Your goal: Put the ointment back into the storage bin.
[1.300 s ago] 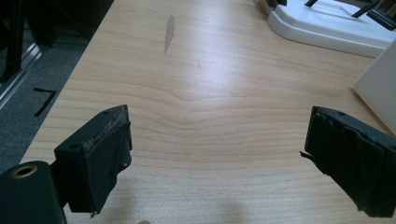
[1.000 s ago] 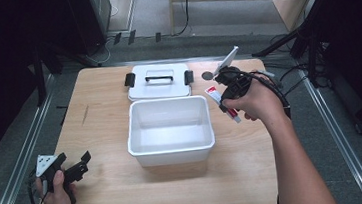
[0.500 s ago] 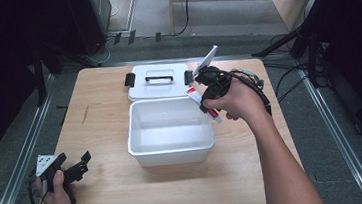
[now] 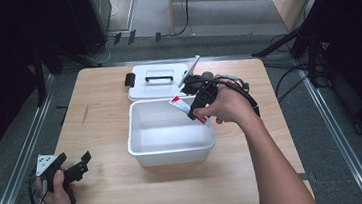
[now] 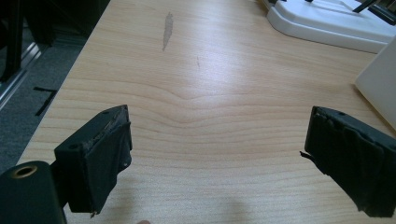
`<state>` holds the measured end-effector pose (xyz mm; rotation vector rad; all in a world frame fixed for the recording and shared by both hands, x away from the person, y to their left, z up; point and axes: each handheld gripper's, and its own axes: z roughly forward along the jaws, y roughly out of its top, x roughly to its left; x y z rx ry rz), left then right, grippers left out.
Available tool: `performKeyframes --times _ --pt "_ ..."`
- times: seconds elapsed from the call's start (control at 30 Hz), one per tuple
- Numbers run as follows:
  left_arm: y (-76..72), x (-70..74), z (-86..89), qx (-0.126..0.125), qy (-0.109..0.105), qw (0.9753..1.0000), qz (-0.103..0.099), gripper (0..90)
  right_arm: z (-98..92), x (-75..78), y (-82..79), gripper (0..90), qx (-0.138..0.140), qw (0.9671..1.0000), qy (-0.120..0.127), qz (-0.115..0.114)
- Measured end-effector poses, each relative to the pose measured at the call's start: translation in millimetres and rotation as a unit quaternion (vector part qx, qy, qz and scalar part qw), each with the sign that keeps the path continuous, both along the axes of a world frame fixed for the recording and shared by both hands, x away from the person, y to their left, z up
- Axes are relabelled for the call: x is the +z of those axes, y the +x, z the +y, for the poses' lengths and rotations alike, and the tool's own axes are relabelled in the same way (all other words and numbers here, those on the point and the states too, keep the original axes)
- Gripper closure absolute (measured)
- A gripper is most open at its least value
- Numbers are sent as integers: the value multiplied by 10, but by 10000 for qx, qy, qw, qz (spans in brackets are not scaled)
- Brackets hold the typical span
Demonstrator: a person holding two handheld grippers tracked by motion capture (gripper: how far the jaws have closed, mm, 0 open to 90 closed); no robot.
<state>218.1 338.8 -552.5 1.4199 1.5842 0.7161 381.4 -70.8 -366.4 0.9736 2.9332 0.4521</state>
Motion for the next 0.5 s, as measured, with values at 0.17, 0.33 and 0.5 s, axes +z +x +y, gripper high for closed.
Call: performKeyframes --times 0.17,0.33,0.5 --pt "1 0 3 -10 -6 10000 13 80 41 -66 -60 717 767 9969 16 -166" --pt "0 -1 5 -9 -11 10000 3 79 57 -115 -100 717 1307 9913 -53 -176" --pt "3 0 7 -26 -11 10000 22 80 63 -172 -132 717 1710 9850 -62 -223"
